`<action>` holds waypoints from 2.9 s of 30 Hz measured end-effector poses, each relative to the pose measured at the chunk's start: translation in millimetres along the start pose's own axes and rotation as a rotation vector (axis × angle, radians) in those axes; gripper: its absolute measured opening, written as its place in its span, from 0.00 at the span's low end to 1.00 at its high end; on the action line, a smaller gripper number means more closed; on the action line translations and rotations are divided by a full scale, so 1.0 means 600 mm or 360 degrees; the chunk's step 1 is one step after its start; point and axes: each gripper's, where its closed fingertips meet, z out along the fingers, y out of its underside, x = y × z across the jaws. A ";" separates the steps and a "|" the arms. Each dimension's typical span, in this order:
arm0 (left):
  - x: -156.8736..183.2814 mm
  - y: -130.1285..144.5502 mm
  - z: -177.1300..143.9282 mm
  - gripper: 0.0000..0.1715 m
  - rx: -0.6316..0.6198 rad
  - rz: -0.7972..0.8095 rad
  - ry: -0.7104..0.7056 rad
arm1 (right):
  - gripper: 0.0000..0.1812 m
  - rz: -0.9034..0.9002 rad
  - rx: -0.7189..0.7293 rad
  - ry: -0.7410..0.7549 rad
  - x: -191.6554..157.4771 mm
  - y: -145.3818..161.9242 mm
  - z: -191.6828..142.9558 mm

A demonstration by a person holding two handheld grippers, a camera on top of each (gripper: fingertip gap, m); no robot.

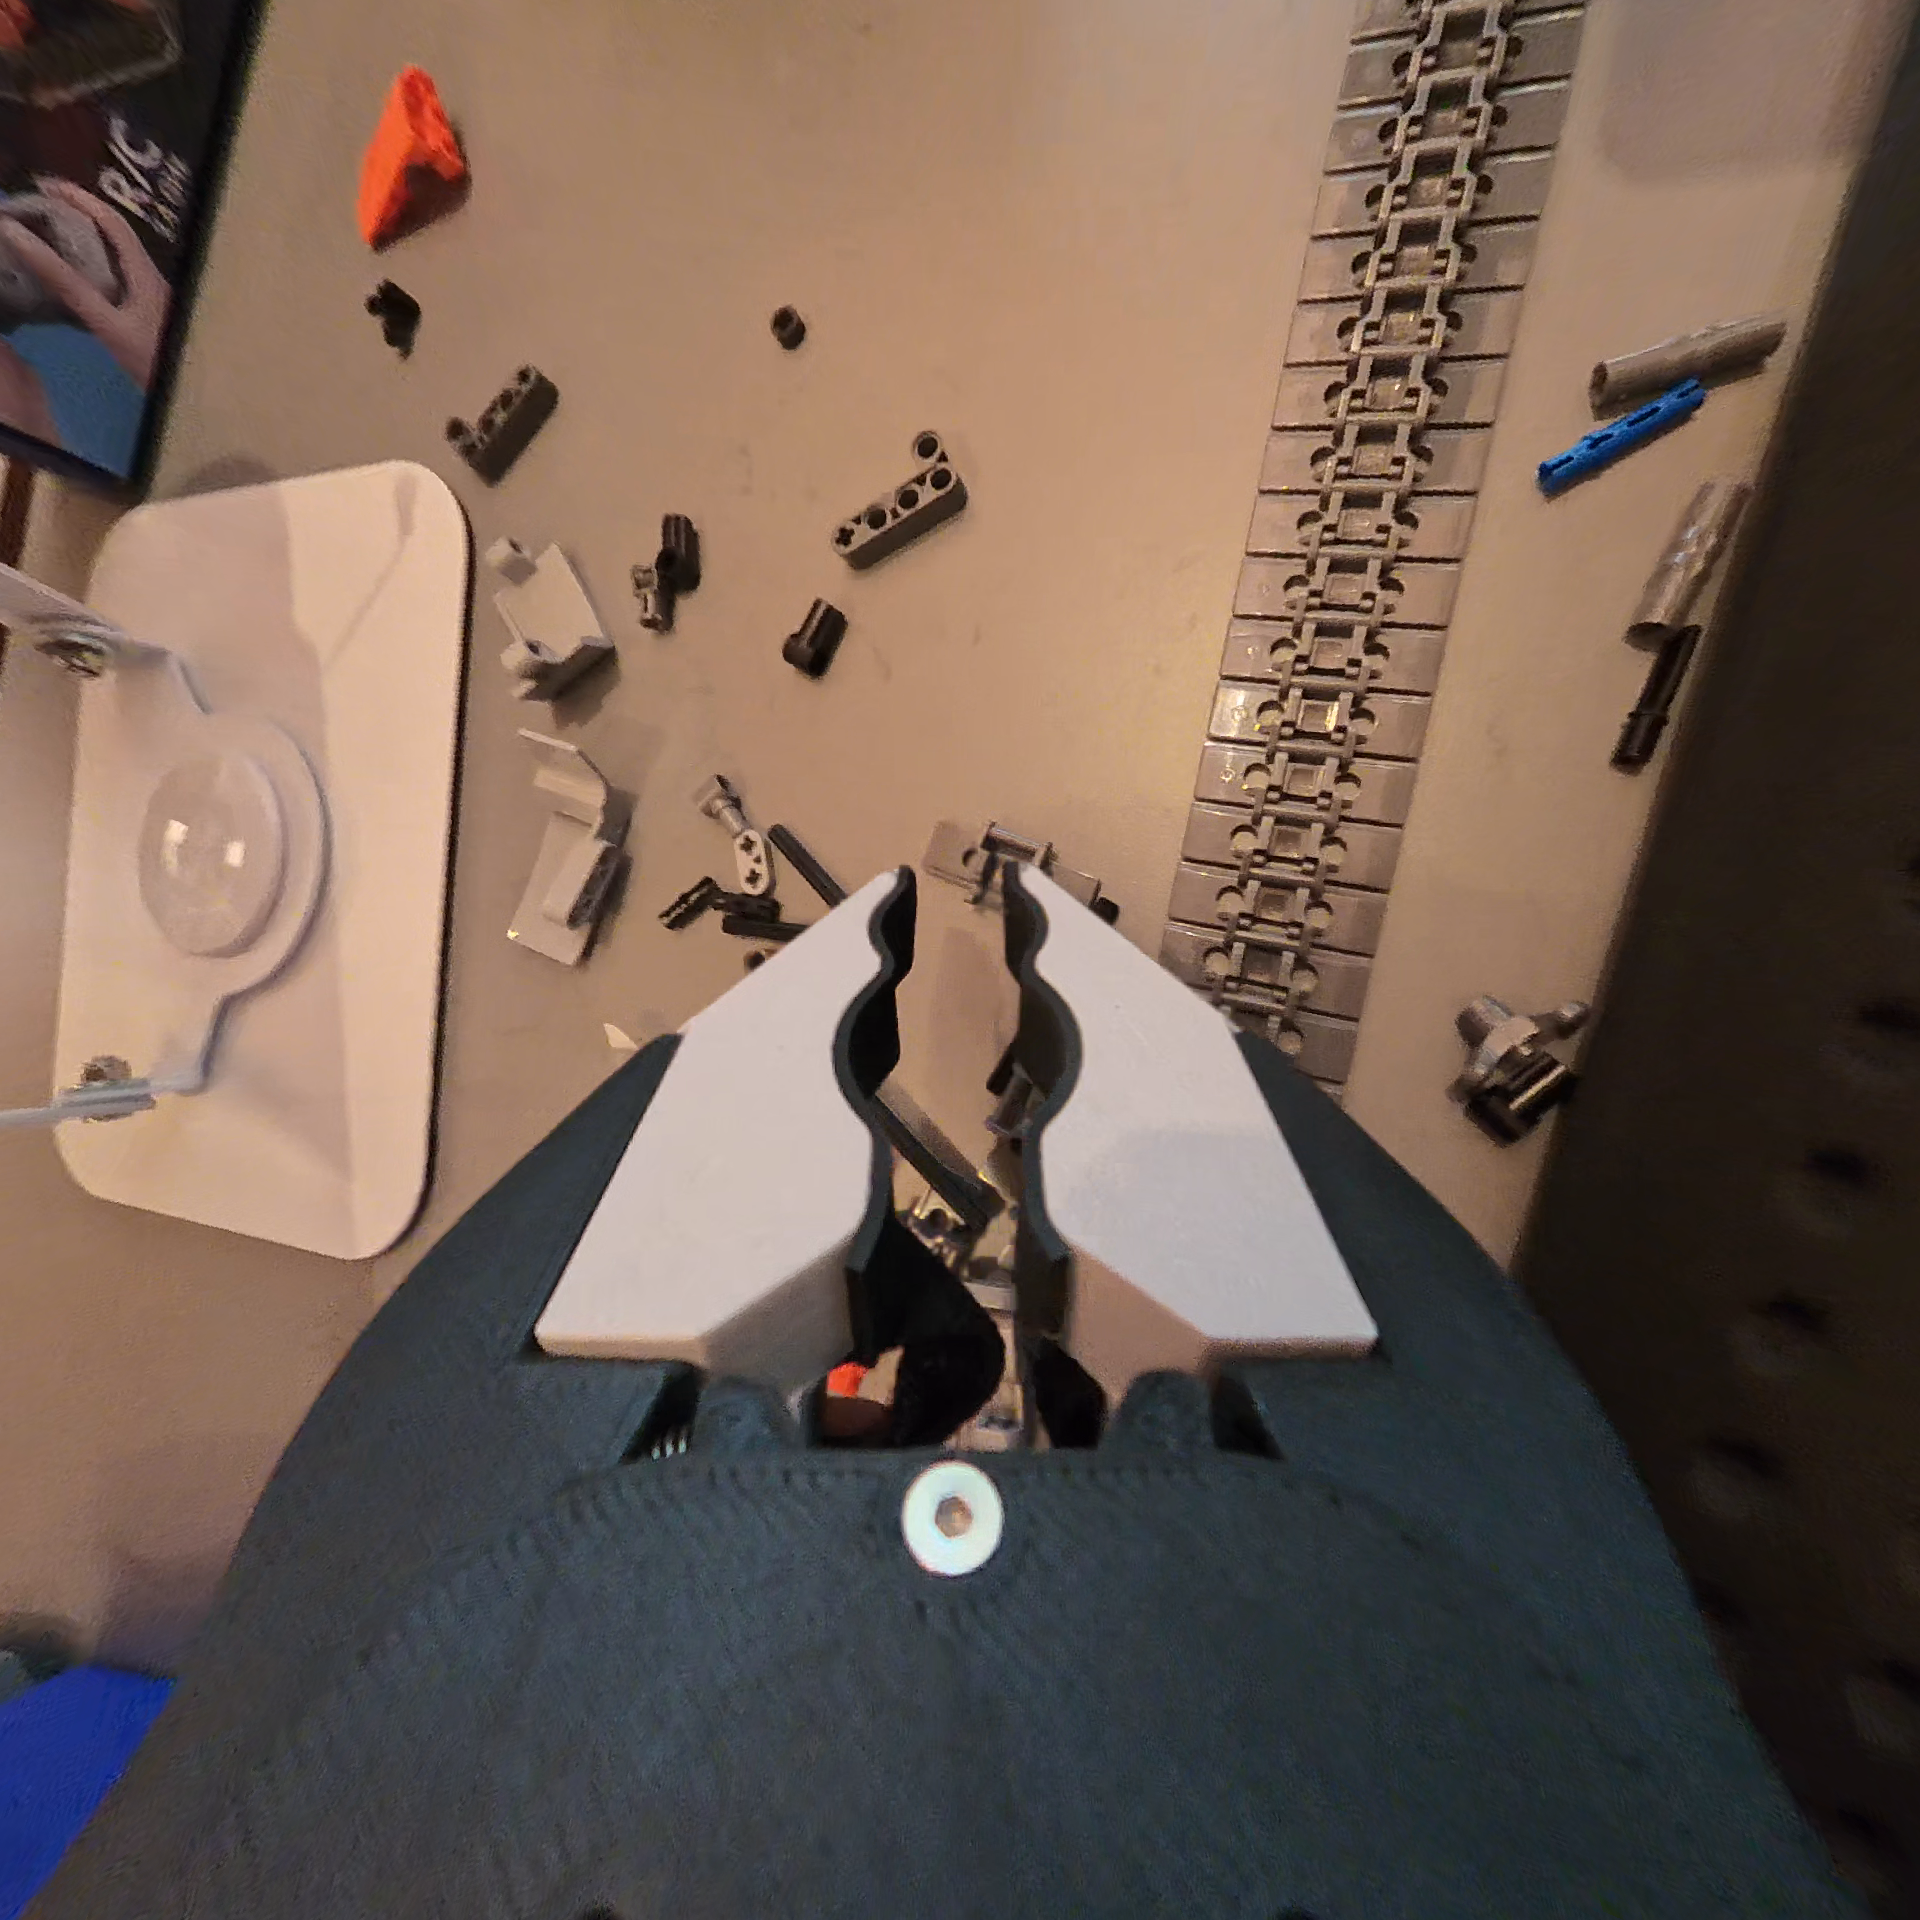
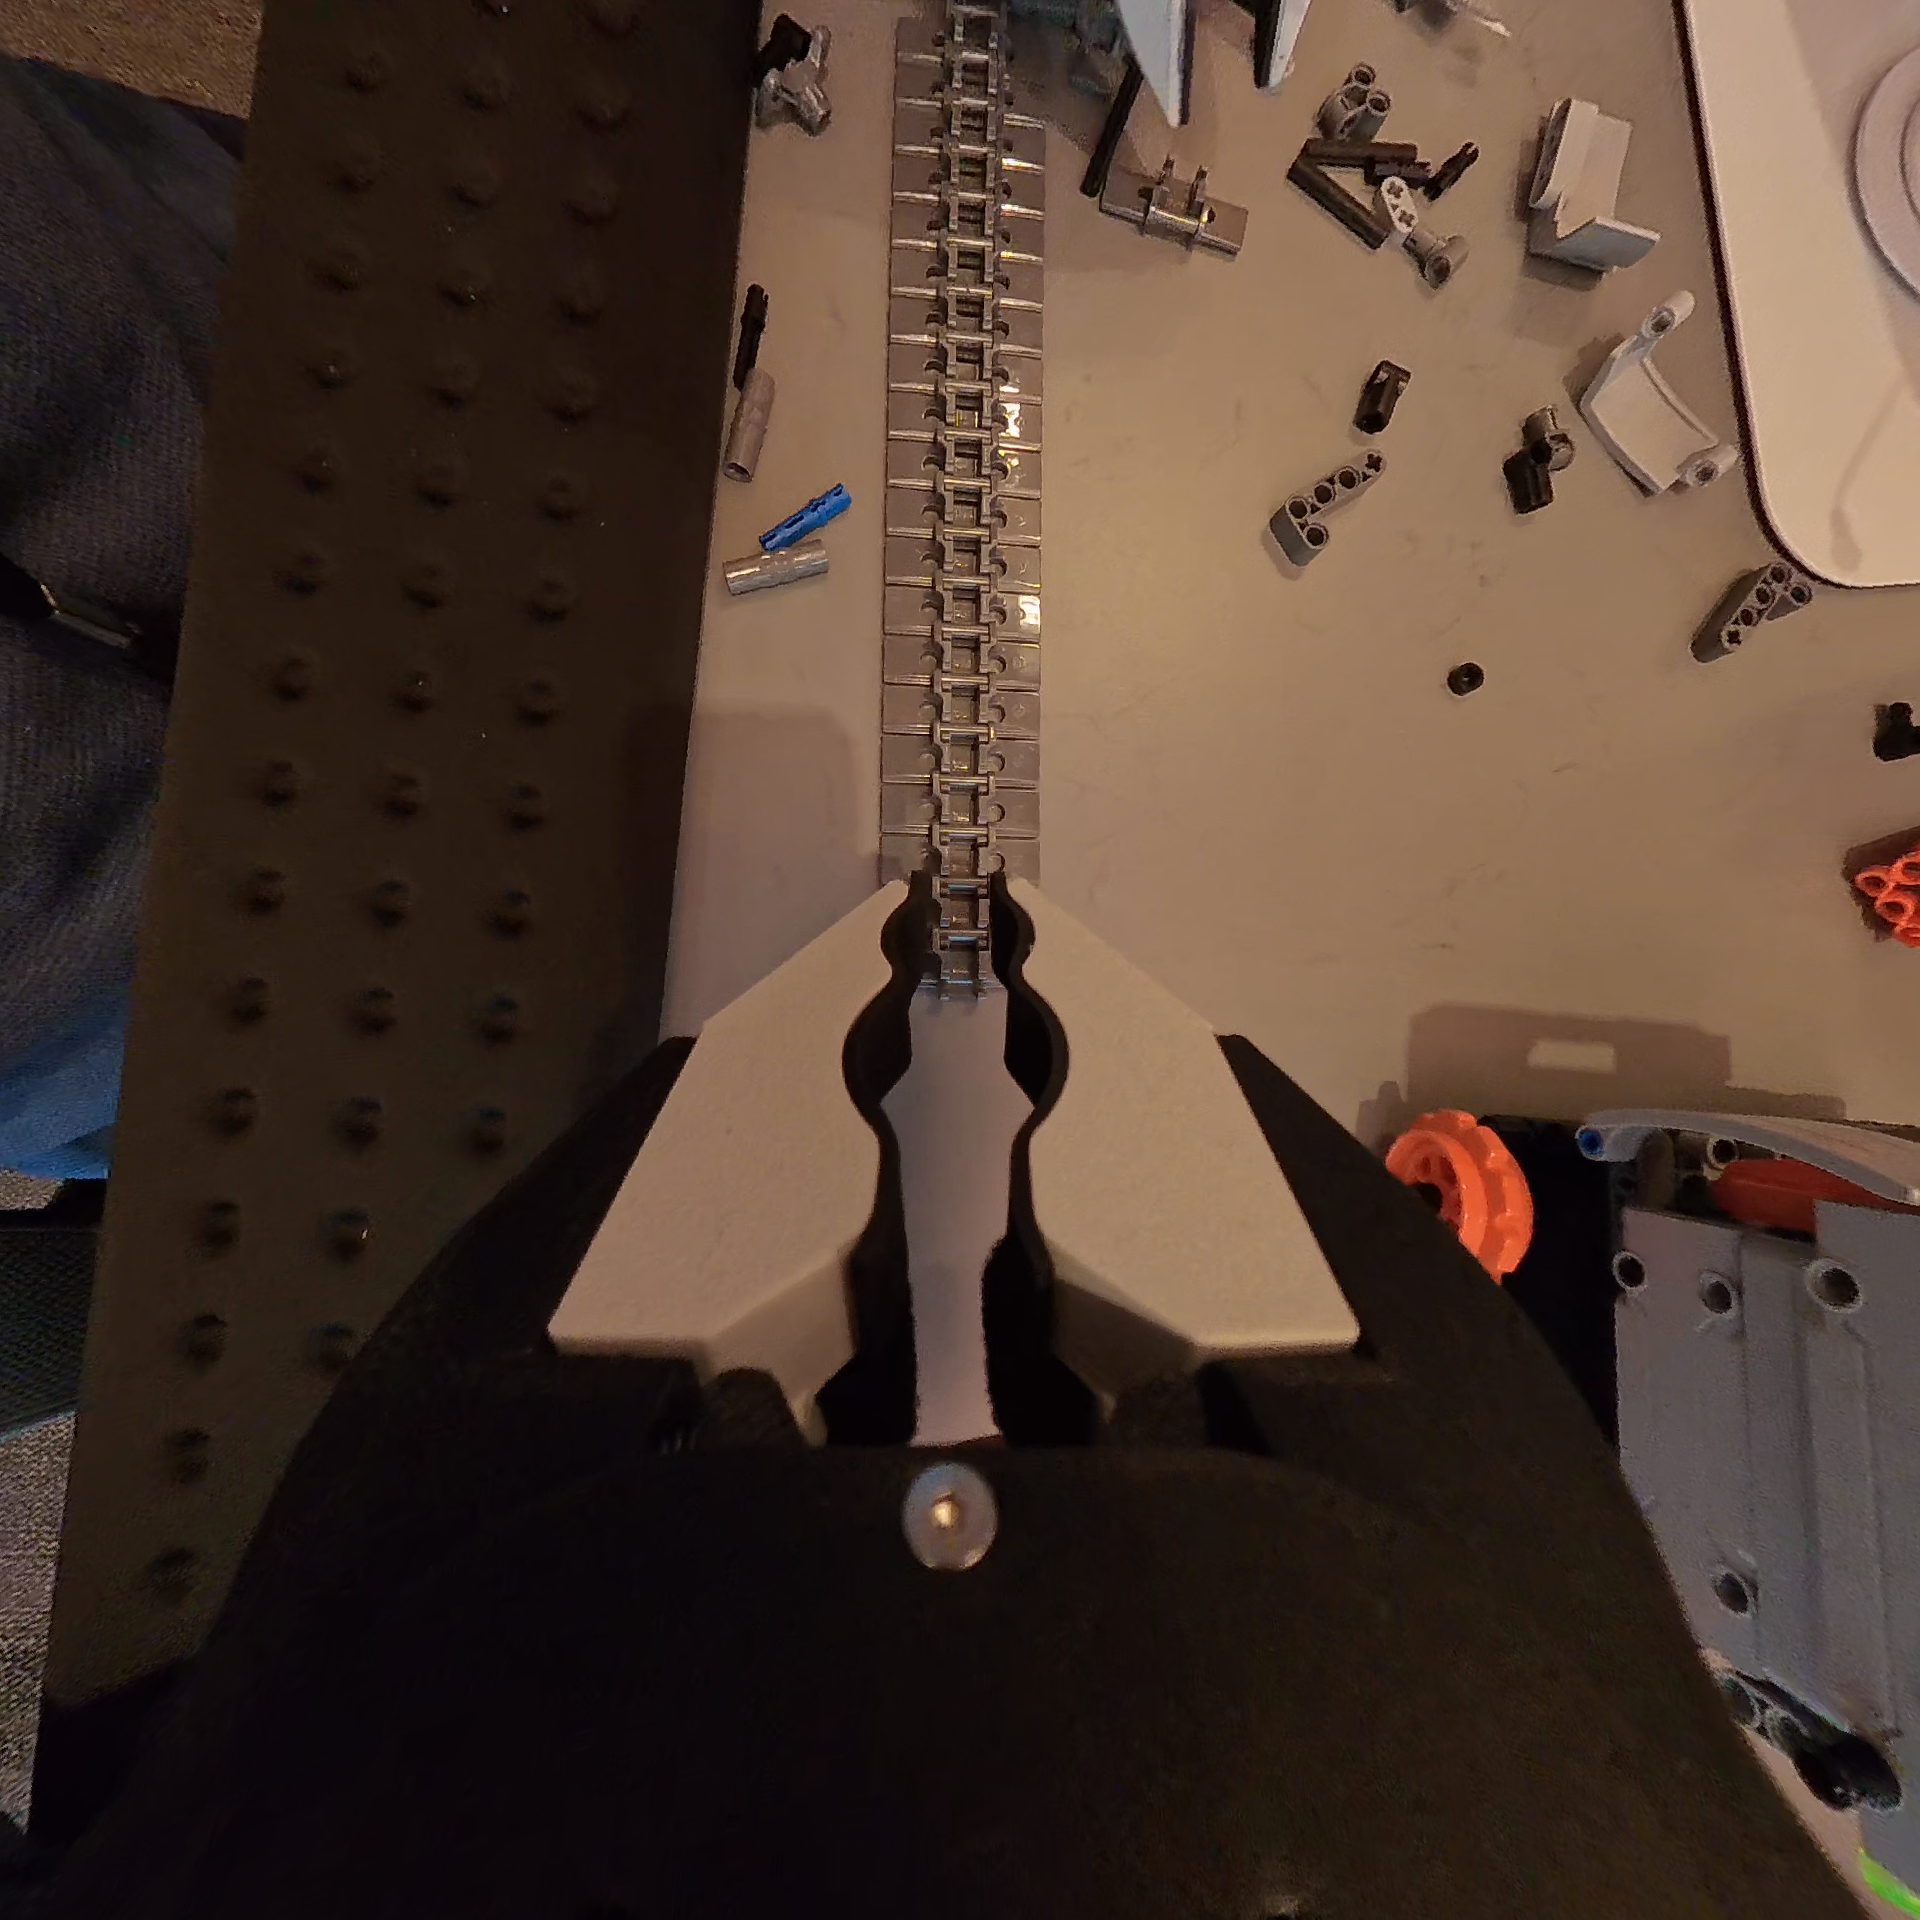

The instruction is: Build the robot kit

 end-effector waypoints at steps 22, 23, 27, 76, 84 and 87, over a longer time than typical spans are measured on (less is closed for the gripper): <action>0.083 -0.134 0.096 0.03 0.0062 0.0502 0.0294 | 0.06 0.0065 0.0128 0.0165 0.045 -0.038 0.027; 0.085 -0.145 0.103 0.03 0.0071 0.0534 0.0292 | 0.06 0.0085 0.0115 0.0175 0.050 -0.038 0.035; 0.096 -0.169 0.112 0.03 0.0113 0.0644 0.0295 | 0.06 0.0095 0.0074 0.0207 0.063 -0.038 0.059; 0.046 -0.185 0.146 0.07 0.0108 0.0432 0.0046 | 0.13 -0.0062 -0.0142 0.0179 0.067 0.001 0.075; 0.045 -0.193 0.153 0.05 0.0146 0.0445 0.0051 | 0.05 0.0004 -0.0104 0.0137 0.074 0.002 0.082; 0.045 -0.194 0.154 0.05 0.0156 0.0439 0.0050 | 0.05 0.0094 -0.0046 0.0100 0.074 0.001 0.082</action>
